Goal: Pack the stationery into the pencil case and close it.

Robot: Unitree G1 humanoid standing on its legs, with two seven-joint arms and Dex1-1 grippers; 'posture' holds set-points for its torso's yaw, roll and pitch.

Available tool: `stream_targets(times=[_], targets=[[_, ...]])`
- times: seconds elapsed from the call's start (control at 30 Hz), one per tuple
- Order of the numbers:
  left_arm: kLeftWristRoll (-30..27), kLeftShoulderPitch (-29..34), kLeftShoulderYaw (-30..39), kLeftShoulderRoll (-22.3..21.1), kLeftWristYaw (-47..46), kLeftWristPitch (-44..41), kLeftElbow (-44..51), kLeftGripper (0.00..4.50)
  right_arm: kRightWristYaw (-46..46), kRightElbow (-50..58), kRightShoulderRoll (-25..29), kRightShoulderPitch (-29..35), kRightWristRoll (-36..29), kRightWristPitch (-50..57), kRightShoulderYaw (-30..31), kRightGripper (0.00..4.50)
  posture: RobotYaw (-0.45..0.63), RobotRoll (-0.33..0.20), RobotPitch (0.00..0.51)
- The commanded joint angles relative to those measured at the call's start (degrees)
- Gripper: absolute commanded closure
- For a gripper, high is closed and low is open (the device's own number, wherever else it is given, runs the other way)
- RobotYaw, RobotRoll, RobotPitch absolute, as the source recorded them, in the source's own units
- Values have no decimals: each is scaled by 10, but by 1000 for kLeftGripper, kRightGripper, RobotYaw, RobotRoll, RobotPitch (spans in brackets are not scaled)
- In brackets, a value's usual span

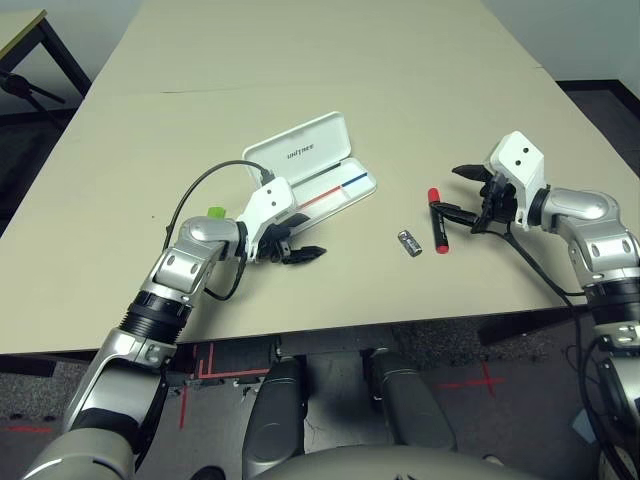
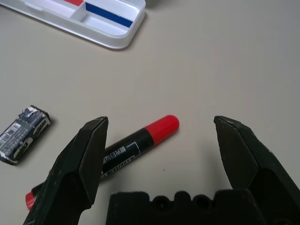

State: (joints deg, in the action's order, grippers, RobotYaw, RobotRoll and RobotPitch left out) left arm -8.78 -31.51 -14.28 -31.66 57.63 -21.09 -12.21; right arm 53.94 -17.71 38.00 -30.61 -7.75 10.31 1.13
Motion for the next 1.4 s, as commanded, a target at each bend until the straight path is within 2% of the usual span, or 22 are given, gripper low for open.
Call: stream_targets(times=[0.03,0.1,0.13,0.57,0.93,1.4], targets=[[12,3,-18,-1,24,2,-16,3714,-5,19,6,9,-5,6,-10,0,-107,0,162],[14,2,-18,-4,29,5,-20,4468,-6,22,6,10,-5,7,-9,0,-107,0,162],[16,1,-17,-7,33,8,-22,4490,-7,23,6,11,-6,7,-9,0,-107,0,162],[12,7,3,-56,103,89,-10,4490,-12,11,-2,4,-2,-5,0,0,-98,0,156],[-33,70,38,-80,170,172,42,4490,-8,-11,-3,-4,5,-21,8,0,-78,0,160],[-4,88,30,-84,157,205,37,4490,-4,-30,-10,-15,16,-36,15,0,-65,0,167]])
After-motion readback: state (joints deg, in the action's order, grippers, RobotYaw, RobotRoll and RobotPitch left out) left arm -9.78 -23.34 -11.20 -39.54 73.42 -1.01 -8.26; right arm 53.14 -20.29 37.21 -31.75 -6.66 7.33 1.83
